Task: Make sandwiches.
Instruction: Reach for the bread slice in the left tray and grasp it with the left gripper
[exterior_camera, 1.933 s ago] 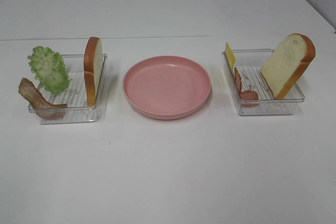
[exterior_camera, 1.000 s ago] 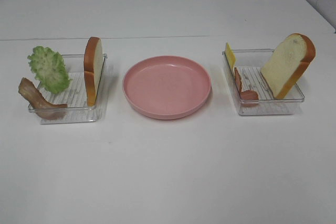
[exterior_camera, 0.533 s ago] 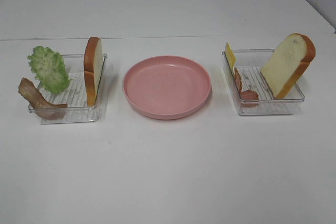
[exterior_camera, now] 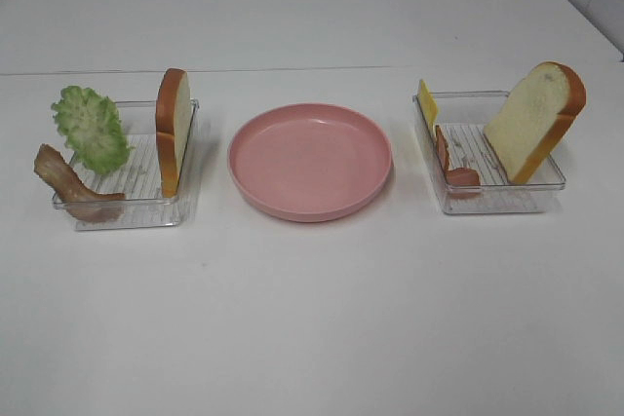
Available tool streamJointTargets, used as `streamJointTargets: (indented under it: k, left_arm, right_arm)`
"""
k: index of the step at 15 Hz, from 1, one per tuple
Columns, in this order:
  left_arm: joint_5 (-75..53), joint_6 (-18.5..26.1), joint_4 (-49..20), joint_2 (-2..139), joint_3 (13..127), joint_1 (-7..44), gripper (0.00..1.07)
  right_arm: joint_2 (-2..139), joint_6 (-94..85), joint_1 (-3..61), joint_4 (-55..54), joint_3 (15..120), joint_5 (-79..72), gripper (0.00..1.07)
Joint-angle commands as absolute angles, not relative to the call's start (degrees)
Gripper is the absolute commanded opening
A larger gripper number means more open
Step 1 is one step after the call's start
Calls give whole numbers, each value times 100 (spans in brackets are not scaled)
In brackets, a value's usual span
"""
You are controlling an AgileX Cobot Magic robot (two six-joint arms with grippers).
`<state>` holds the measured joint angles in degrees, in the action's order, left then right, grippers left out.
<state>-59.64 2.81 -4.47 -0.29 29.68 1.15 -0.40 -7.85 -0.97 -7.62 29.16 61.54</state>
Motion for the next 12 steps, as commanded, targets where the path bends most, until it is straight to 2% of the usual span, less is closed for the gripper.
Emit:
streamJointTargets:
  k: [1, 4, 5, 8, 12]
  left_arm:
    - [-5323, 235, -584, 286, 3203, 109, 73]
    - [-4704, 235, -842, 1507, 3438, 109, 73]
    - [-4538, 258, -997, 2521, 3776, 109, 73]
    - [-4555, 258, -1100, 3885, 4354, 109, 73]
    - [-5185, 258, -1478, 6085, 5896, 109, 73]
  right_arm:
    - [-115, -814, -132, -762, 2899, 6102, 78]
    - [-115, -814, -132, -762, 2899, 6102, 78]
    - [-115, -814, -132, -762, 2899, 6102, 78]
    - [-115, -814, -132, -762, 2899, 6102, 78]
    - [-115, -814, -132, -762, 2899, 6102, 78]
